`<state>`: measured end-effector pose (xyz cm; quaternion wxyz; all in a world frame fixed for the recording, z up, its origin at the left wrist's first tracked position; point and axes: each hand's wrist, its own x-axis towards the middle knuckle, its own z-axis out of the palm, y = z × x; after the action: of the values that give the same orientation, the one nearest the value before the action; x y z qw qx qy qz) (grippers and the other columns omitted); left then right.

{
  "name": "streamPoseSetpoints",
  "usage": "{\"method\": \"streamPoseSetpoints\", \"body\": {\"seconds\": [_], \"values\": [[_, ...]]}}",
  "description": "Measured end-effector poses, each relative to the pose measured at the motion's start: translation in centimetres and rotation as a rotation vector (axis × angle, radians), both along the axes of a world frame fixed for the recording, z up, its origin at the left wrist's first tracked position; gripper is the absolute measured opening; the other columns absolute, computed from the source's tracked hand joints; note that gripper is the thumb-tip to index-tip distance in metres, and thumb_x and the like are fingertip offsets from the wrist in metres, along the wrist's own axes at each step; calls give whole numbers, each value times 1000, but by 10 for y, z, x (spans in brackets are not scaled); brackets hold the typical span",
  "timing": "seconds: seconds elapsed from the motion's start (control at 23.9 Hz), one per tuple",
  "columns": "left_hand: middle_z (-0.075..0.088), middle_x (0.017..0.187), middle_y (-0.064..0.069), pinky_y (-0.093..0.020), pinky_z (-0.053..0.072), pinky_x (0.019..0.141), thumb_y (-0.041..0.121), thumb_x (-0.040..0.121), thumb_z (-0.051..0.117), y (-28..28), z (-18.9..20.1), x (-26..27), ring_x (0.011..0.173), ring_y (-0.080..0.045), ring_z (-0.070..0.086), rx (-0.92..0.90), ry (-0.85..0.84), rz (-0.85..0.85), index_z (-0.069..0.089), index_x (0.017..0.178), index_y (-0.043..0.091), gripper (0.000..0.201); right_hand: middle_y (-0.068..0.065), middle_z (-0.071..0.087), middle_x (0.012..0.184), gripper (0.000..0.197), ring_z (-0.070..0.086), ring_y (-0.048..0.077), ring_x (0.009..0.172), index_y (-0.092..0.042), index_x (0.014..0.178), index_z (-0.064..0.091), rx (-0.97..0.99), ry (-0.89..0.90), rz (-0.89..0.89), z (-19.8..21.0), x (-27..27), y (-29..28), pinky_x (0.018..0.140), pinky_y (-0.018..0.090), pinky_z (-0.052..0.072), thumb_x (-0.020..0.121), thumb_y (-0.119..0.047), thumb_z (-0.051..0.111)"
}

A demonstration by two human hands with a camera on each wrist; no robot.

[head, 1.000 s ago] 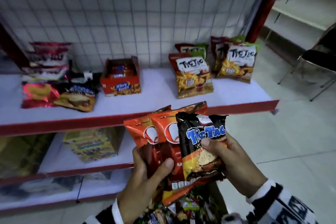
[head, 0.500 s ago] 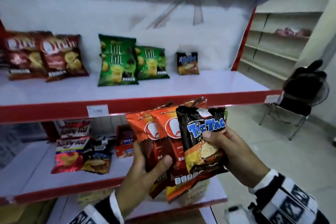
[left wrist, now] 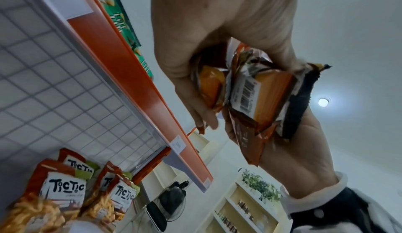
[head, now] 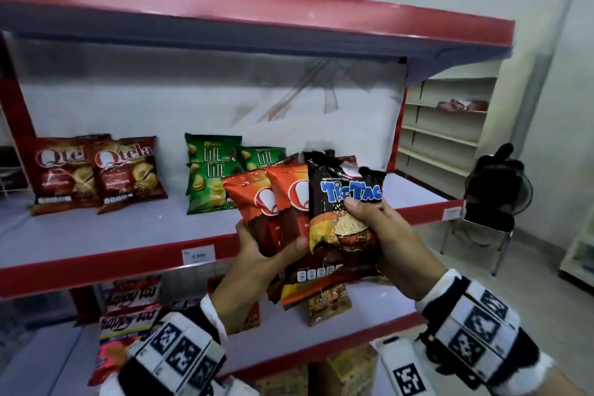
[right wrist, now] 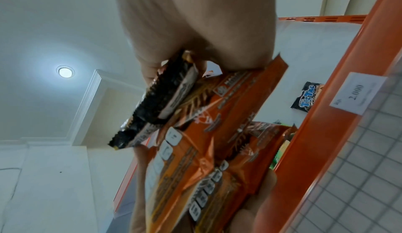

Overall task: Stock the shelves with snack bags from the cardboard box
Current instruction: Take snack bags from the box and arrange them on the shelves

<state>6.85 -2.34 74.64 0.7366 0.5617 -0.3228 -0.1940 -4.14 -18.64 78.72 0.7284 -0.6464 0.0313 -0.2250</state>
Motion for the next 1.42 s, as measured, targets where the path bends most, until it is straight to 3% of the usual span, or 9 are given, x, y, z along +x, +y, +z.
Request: {"method": "streamPoseSetpoints", "body": {"seconds": [0.17, 0.29, 0.42, 0.54, 0.8, 1.0, 1.17, 1.3, 1.42], "values": [[66, 113, -2, -31, 59, 67, 38, 43, 92, -8, 1, 22, 90, -20, 72, 1, 102, 92, 32, 127, 31, 104, 5, 74, 103, 48, 71, 20, 93, -17, 115, 61, -47, -26, 21, 26, 20, -6, 76, 28, 55, 76, -47, 62], [63, 120, -1, -44, 56, 85, 35, 50, 88, -9, 11, 44, 102, -24, 67, -43, 110, 226, 29, 131, 36, 100, -5, 73, 75, 17, 68, 7, 63, -18, 96, 63, -136, -104, -83, 65, 48, -39, 50, 16, 49, 89, -33, 57], [60, 121, -1, -44, 56, 82, 31, 51, 91, -5, 23, 71, 101, -24, 66, -82, 119, 368, 28, 132, 34, 103, -6, 71, 69, 3, 65, 10, 58, -18, 86, 66, -313, -94, -202, 104, 93, -98, 48, 19, 50, 85, -21, 67], [60, 123, -2, -41, 57, 78, 30, 53, 89, 0, 31, 91, 99, -24, 68, -65, 106, 439, 24, 137, 32, 106, 4, 69, 84, 17, 63, 18, 73, -19, 93, 66, -691, 114, -279, 114, 146, -159, 65, 26, 51, 78, -21, 75], [60, 124, 2, -43, 55, 87, 31, 54, 79, -13, 46, 106, 104, -21, 66, -45, 29, 471, 20, 140, 39, 105, 6, 64, 76, 39, 56, 18, 64, -11, 104, 70, -1084, 574, -201, 73, 231, -228, 42, 19, 41, 72, -31, 81], [60, 126, 0, -46, 54, 90, 30, 54, 80, -25, 45, 110, 106, -22, 66, -36, 13, 505, 21, 140, 40, 105, 10, 66, 67, 34, 65, 23, 53, 2, 100, 65, -865, 673, -168, 45, 268, -249, 59, 35, 59, 72, -11, 81], [60, 127, -1, -48, 53, 92, 30, 55, 82, -29, 39, 110, 107, -24, 66, -23, 26, 512, 20, 140, 41, 106, 20, 68, 103, 45, 66, 28, 71, 6, 113, 60, -915, 678, -158, 52, 267, -245, 86, 42, 55, 78, -18, 77], [60, 126, 0, -42, 57, 85, 26, 57, 86, -33, 36, 108, 104, -20, 67, -25, 12, 504, 21, 140, 42, 106, 16, 64, 104, 56, 64, 26, 75, -4, 123, 54, -898, 477, -150, 79, 246, -219, 84, 41, 56, 80, -32, 73], [61, 124, 2, -35, 59, 78, 27, 54, 89, -35, 37, 105, 102, -16, 69, -26, -14, 492, 19, 140, 44, 112, 7, 66, 112, 74, 71, 19, 87, -24, 130, 47, -754, 170, 185, 105, 213, -165, 74, 31, 58, 67, -53, 73]]}}
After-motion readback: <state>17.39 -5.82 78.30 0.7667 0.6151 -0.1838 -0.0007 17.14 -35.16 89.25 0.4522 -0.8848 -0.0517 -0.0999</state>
